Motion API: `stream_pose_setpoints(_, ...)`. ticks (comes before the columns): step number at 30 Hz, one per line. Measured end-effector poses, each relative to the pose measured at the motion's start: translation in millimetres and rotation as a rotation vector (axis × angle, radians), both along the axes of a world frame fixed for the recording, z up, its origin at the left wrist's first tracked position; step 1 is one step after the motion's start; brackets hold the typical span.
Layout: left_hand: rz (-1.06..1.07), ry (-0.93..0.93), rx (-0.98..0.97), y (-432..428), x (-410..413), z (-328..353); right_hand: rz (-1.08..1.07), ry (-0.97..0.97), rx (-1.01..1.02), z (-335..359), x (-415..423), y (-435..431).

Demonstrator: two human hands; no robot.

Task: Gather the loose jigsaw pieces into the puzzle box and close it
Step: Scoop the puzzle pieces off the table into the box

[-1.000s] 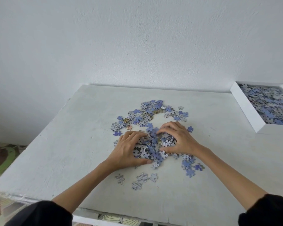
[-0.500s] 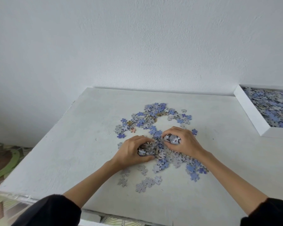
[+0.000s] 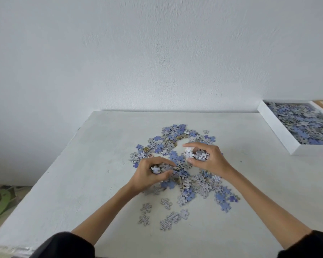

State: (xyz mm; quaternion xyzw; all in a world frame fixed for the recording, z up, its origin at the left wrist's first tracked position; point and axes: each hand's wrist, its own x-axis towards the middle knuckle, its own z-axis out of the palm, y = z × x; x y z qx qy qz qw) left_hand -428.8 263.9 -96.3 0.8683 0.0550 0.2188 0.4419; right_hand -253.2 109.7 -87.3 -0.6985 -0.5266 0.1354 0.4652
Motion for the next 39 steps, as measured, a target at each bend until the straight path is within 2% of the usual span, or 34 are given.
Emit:
stream_pose_setpoints(8, -0.086, -0.004, -0.061, 10, 6, 11, -0.054, 0.014, 0.030, 11, -3, -5)
stream_pose_setpoints(14, -0.165, 0.005, -0.014, 4, 22, 20, -0.070, 0.026, 0.085, 20, 1, -15)
stream_pose_setpoints(21, -0.132, -0.030, 0.001, -11, 48, 43, -0.043, 0.000, 0.145, 39, 28, -31)
stream_pose_setpoints(28, -0.063, -0.076, -0.049, -63, 104, 66, -0.018, -0.005, 0.148, 66, 92, -80)
stream_pose_setpoints(39, -0.154, -0.095, -0.026, -174, 245, 88, -0.137, -0.160, 0.179, 92, 237, -173)
